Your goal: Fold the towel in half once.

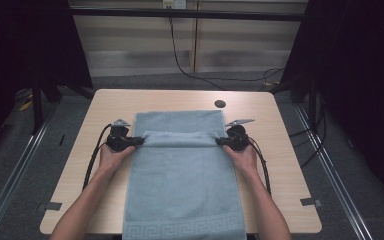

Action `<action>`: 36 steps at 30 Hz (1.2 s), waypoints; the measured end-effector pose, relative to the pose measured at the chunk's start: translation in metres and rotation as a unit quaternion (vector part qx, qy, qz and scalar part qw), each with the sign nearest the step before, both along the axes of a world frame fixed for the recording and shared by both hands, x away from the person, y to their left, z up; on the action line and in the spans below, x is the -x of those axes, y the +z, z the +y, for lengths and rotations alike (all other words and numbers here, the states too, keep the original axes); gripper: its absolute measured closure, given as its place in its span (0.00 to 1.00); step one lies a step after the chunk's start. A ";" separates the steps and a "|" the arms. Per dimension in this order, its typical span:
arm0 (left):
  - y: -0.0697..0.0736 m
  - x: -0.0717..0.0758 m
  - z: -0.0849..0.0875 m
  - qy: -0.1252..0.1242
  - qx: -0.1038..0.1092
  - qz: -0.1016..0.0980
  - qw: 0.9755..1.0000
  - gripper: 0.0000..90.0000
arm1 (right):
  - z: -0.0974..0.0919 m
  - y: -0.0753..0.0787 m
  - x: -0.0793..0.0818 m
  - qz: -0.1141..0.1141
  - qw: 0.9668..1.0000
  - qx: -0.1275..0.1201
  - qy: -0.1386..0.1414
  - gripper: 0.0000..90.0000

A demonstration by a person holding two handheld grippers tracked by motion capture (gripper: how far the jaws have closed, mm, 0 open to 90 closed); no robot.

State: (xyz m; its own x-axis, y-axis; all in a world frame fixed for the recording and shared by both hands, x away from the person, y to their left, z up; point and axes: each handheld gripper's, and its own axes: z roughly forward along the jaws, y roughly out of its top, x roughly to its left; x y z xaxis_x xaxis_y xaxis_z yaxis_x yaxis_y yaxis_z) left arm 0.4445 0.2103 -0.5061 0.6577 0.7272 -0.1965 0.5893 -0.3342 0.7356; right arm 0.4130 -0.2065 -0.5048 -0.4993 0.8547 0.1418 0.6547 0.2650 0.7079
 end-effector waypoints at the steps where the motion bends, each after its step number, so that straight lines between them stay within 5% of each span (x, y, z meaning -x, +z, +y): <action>1: 0.000 -0.003 -0.001 0.002 -0.005 -0.004 1.000 0.95 | 0.001 0.000 -0.003 0.001 1.000 -0.002 -0.007 0.97; 8: 0.003 -0.017 -0.009 0.025 -0.007 0.003 1.000 0.95 | 0.004 0.003 -0.024 0.011 0.999 0.013 -0.029 0.97; 12: 0.012 -0.015 -0.005 0.023 0.021 0.004 1.000 0.95 | -0.007 0.010 -0.020 -0.007 0.999 -0.023 -0.025 0.97; 15: 0.028 -0.009 -0.001 0.022 0.050 -0.012 0.998 0.95 | -0.013 0.030 -0.015 -0.040 0.998 -0.051 -0.020 0.97; 19: 0.057 0.004 0.002 0.010 0.083 -0.037 0.996 0.95 | -0.020 0.068 -0.006 -0.086 0.993 -0.073 -0.017 0.97; 24: 0.091 0.023 0.001 -0.013 0.093 -0.069 0.993 0.95 | -0.028 0.109 0.009 -0.131 0.988 -0.082 -0.009 0.97; 36: 0.151 0.087 0.019 -0.059 0.124 -0.120 0.983 0.95 | -0.033 0.163 0.071 -0.192 0.976 -0.093 0.046 0.96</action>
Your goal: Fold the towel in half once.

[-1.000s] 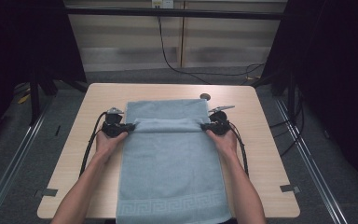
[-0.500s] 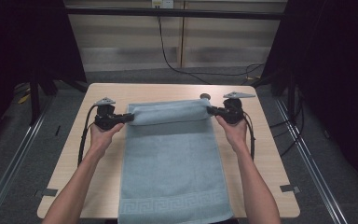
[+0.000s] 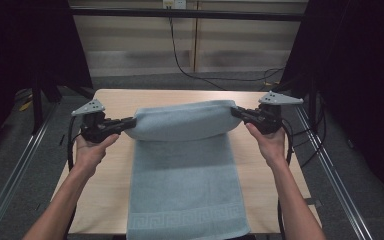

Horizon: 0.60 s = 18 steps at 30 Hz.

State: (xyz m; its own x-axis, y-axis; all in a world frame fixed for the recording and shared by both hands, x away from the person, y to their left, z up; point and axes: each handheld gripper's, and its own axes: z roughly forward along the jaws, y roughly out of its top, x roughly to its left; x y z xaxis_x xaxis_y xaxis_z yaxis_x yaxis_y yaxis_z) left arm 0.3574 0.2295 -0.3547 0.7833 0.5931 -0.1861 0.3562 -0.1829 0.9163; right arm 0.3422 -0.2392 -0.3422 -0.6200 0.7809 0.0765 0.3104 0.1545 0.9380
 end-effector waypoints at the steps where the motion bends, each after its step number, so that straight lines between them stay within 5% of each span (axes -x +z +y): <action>1: 0.004 0.006 0.001 -0.005 -0.003 -0.007 1.000 0.95 | -0.001 0.003 0.006 -0.004 1.000 0.003 0.004 0.96; 6: 0.012 0.034 0.001 -0.012 0.004 -0.015 1.000 0.95 | -0.006 0.013 0.041 -0.022 0.999 0.003 0.027 0.96; 7: 0.008 0.049 0.003 -0.027 0.016 -0.017 0.999 0.95 | -0.007 0.011 0.049 -0.023 0.999 0.002 0.030 0.96; 10: -0.003 0.071 0.003 -0.040 0.001 -0.003 0.999 0.95 | -0.010 -0.002 0.071 -0.008 0.999 0.020 0.041 0.96; 12: -0.015 0.085 0.003 -0.048 -0.012 0.003 0.999 0.95 | -0.010 -0.015 0.087 0.007 0.998 0.032 0.048 0.96; 18: -0.079 0.116 0.001 -0.072 -0.047 0.060 0.994 0.95 | -0.009 -0.068 0.128 0.062 0.995 0.041 0.068 0.96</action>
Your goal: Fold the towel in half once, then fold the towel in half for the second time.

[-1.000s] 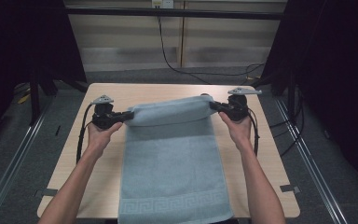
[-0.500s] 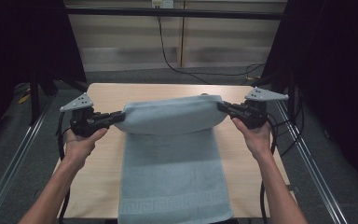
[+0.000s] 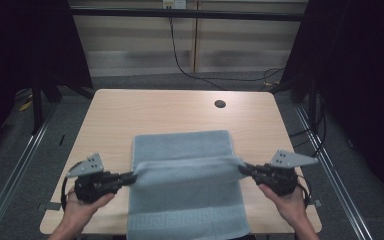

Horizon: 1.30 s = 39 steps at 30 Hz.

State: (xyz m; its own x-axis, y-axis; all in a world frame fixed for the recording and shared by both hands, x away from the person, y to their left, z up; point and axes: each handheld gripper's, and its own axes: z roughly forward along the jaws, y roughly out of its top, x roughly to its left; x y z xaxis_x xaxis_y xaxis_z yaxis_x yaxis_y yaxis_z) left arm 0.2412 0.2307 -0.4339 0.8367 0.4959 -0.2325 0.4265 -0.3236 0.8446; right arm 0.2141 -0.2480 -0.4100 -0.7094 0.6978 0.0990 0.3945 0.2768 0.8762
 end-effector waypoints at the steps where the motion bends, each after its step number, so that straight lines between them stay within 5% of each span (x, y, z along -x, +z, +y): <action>1: -0.010 0.004 0.000 -0.001 -0.004 0.010 1.000 0.94 | 0.001 -0.011 0.006 0.011 1.000 0.004 0.003 0.96; 7: -0.041 0.031 0.002 -0.032 -0.025 0.041 0.998 0.92 | 0.000 -0.053 0.043 0.063 0.998 0.021 0.019 0.91; 12: -0.037 0.048 0.011 -0.048 -0.007 0.027 0.998 0.84 | -0.003 -0.062 0.073 0.098 0.994 0.011 0.041 0.79; 15: -0.028 0.043 0.020 -0.031 0.014 0.019 0.999 0.74 | -0.009 -0.055 0.079 0.092 0.995 -0.002 0.041 0.74; 19: -0.024 0.020 0.021 -0.012 0.018 0.013 1.000 0.67 | -0.013 -0.045 0.064 0.081 0.996 -0.019 0.031 0.70; 25: -0.040 -0.041 -0.005 0.004 -0.033 0.039 0.999 0.64 | 0.009 -0.060 0.002 0.087 0.996 0.028 0.024 0.67; 29: -0.056 -0.069 -0.016 0.041 -0.072 0.043 0.996 0.65 | 0.022 -0.071 -0.041 0.093 0.994 0.054 0.007 0.66; 34: -0.068 -0.079 -0.015 0.043 -0.080 0.052 0.995 0.65 | 0.026 -0.085 -0.071 0.098 0.992 0.073 -0.012 0.63; 39: -0.070 -0.077 -0.014 0.035 -0.077 0.048 0.995 0.63 | 0.028 -0.090 -0.059 0.105 0.991 0.081 -0.011 0.62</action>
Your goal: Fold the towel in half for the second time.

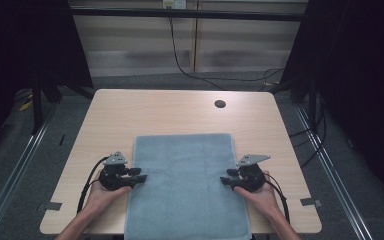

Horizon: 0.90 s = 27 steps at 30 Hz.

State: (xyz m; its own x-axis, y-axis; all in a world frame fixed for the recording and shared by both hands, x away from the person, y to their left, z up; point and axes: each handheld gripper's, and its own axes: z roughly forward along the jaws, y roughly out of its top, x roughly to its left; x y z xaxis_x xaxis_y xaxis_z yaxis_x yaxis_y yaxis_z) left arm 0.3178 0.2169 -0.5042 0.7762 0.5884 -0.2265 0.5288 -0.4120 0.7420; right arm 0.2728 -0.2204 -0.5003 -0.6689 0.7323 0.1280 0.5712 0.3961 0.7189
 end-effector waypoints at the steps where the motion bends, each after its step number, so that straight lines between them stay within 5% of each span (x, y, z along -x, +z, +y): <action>1: 0.000 0.001 0.000 0.000 0.000 0.003 1.000 0.63 | 0.000 0.000 0.004 0.005 1.000 -0.003 0.002 0.63; 7: 0.003 0.024 -0.001 -0.017 -0.007 0.009 1.000 0.63 | -0.002 0.004 0.033 0.017 0.999 0.011 0.025 0.63; 16: 0.010 0.055 0.004 -0.044 -0.002 0.015 0.999 0.59 | -0.004 0.009 0.054 0.049 0.998 -0.014 0.036 0.62; 20: 0.022 0.043 0.003 -0.038 0.016 -0.006 0.999 0.58 | -0.009 0.025 0.038 0.010 0.999 -0.035 0.015 0.61; 23: 0.030 0.018 0.002 -0.028 0.016 -0.013 0.999 0.57 | -0.013 0.033 0.010 -0.011 0.999 -0.030 -0.005 0.61; 25: 0.031 -0.001 0.002 0.000 0.016 -0.026 1.000 0.56 | -0.015 0.034 -0.012 -0.019 0.999 -0.023 -0.015 0.61; 27: 0.030 -0.017 0.003 0.020 0.024 -0.013 0.999 0.55 | -0.017 0.032 -0.034 -0.023 0.999 -0.018 -0.031 0.60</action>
State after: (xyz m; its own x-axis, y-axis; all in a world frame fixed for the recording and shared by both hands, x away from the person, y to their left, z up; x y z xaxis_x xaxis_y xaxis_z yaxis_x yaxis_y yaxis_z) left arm 0.3349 0.2199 -0.4744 0.7583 0.6080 -0.2351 0.5247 -0.3553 0.7736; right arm 0.3070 -0.2373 -0.4681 -0.6284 0.7679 0.1245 0.5591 0.3346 0.7586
